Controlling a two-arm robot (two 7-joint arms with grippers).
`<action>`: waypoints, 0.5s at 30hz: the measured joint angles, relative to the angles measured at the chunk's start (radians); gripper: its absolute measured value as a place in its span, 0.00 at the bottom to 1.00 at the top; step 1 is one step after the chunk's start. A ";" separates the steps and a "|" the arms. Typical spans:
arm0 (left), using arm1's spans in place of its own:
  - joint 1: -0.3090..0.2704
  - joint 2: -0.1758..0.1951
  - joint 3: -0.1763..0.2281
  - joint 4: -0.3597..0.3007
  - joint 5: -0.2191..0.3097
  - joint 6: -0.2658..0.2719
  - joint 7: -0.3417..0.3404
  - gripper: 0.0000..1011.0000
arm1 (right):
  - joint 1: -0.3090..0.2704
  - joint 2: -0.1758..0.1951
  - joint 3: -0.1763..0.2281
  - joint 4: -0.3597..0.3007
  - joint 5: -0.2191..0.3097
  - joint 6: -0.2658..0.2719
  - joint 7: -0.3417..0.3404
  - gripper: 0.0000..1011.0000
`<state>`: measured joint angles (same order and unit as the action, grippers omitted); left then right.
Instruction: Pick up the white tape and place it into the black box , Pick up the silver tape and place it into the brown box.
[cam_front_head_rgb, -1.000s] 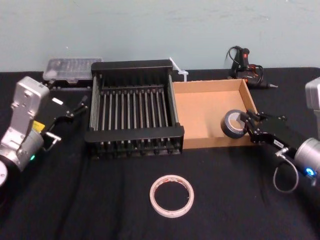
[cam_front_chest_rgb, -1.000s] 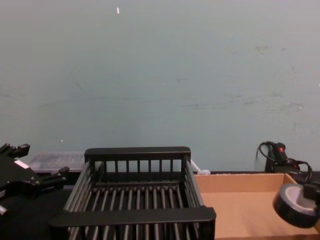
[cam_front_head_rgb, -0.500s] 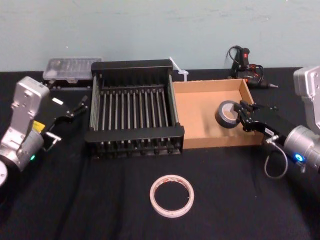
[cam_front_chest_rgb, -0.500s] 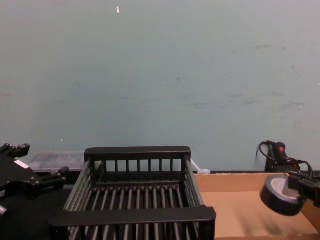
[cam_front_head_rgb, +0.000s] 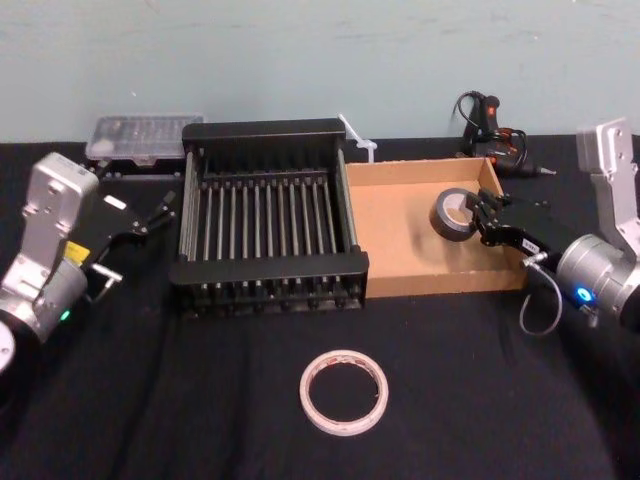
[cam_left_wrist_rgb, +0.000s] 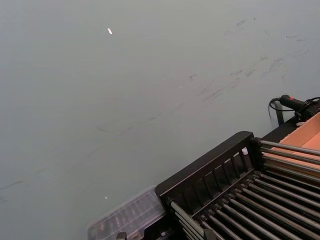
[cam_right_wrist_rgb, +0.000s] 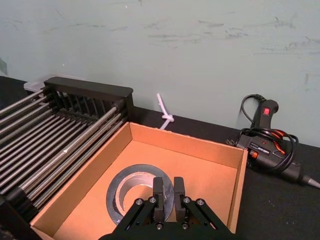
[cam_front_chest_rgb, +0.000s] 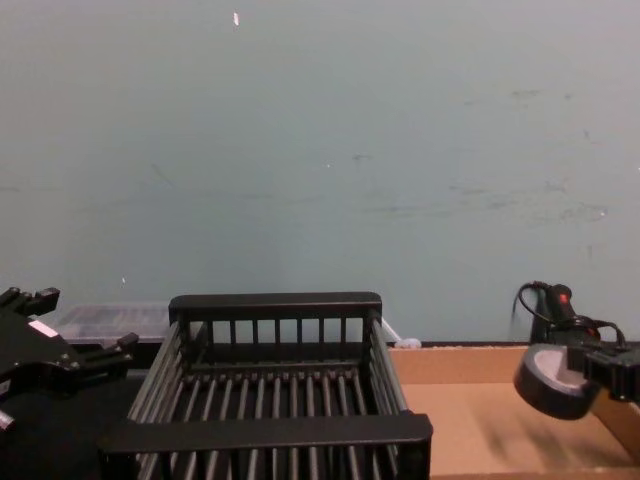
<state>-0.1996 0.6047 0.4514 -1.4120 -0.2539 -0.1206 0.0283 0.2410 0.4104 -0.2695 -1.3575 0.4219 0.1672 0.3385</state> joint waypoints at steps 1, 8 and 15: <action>0.000 0.000 0.000 0.000 0.000 0.000 0.000 0.99 | 0.005 -0.004 -0.002 0.007 -0.003 -0.001 -0.001 0.13; 0.000 0.000 0.000 0.000 0.000 0.000 0.000 0.99 | 0.042 -0.024 -0.014 0.047 -0.019 0.001 -0.004 0.13; 0.000 0.000 0.000 0.000 0.000 0.000 0.000 0.99 | 0.072 -0.041 -0.023 0.078 -0.037 0.006 -0.007 0.13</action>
<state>-0.1995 0.6047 0.4514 -1.4120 -0.2539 -0.1206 0.0283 0.3127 0.3694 -0.2930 -1.2799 0.3853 0.1731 0.3319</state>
